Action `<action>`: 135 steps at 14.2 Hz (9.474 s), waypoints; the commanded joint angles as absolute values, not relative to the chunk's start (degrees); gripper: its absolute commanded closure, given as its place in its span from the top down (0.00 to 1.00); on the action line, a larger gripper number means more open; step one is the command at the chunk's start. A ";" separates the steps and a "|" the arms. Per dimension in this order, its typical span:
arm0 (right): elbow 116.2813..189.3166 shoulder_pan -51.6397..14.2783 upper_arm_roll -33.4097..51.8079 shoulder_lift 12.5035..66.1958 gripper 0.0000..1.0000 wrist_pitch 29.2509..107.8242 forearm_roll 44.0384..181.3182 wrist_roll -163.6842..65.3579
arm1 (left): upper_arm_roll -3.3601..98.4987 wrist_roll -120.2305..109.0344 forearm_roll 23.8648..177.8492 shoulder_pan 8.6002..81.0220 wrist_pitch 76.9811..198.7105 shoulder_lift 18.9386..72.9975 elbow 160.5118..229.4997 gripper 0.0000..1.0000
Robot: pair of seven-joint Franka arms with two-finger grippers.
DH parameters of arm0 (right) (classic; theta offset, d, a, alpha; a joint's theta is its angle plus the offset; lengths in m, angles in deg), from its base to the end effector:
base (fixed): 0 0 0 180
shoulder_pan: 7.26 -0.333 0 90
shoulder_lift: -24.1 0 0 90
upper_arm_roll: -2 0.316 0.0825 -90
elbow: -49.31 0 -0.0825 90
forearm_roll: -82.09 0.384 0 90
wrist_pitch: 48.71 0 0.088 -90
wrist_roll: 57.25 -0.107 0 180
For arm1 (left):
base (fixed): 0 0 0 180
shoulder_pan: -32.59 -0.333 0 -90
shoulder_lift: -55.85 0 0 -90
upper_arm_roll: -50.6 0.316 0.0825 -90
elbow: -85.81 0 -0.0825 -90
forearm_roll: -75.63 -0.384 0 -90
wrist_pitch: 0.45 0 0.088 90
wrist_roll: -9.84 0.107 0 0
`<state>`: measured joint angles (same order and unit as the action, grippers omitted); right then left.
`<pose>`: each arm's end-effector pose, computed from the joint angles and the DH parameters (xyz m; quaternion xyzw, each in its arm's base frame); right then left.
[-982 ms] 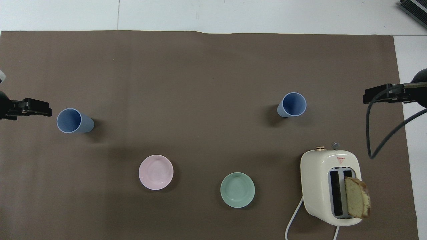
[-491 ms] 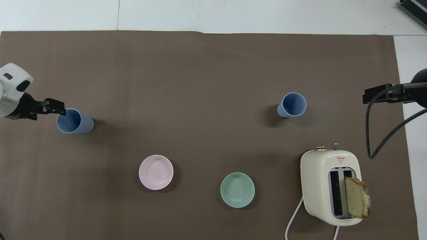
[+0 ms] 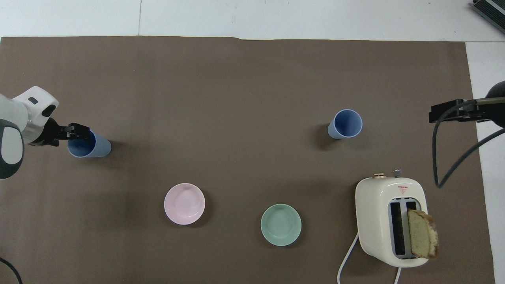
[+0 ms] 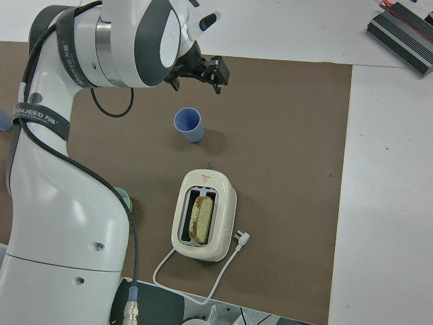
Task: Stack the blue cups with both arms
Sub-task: 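Lower the left gripper onto the nearby blue cup and grasp its rim, then carry the blue cup with the left gripper toward the table center, then set the blue cup down and open the left gripper, then withdraw the left gripper while the right gripper reaches the other blue cup, then grasp the second blue cup rim with the right gripper and lift, then carry the blue cup with the right gripper over the first cup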
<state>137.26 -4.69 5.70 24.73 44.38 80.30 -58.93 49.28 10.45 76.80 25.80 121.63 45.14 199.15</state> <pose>0.5639 0.0077 0.6404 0.9991 -0.0046 0.0397 0.0143 0.5858 0.0556 0.3716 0.9986 0.0481 -0.0166 0.0116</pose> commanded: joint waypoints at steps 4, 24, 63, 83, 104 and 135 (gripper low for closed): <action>138.43 -4.53 5.95 24.01 1.00 45.42 79.63 -58.74 | 49.10 10.02 77.73 26.00 123.74 45.39 200.24 0.08; 138.43 -4.53 5.95 24.01 1.00 45.42 79.63 -58.74 | 48.40 -31.71 77.31 55.95 119.67 44.18 184.15 0.00; 138.69 -4.71 6.30 24.27 1.00 46.99 79.89 -58.66 | 49.01 -24.46 72.03 55.28 117.08 50.12 188.73 1.00; 150.12 -8.40 6.92 37.97 1.00 67.56 83.23 -59.18 | 49.19 15.03 76.07 33.74 92.12 61.57 183.74 1.00; 151.36 -9.45 6.92 43.34 0.00 72.85 83.14 -59.36 | 49.01 11.43 77.83 34.26 79.97 60.69 172.03 1.00; 132.54 -27.73 13.95 44.75 0.00 65.99 87.45 -92.14 | 49.10 11.43 77.83 33.82 79.71 61.57 173.52 1.00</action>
<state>130.74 -28.19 13.55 44.74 64.27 86.40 -92.37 49.32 11.89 77.95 34.35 80.46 61.09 173.30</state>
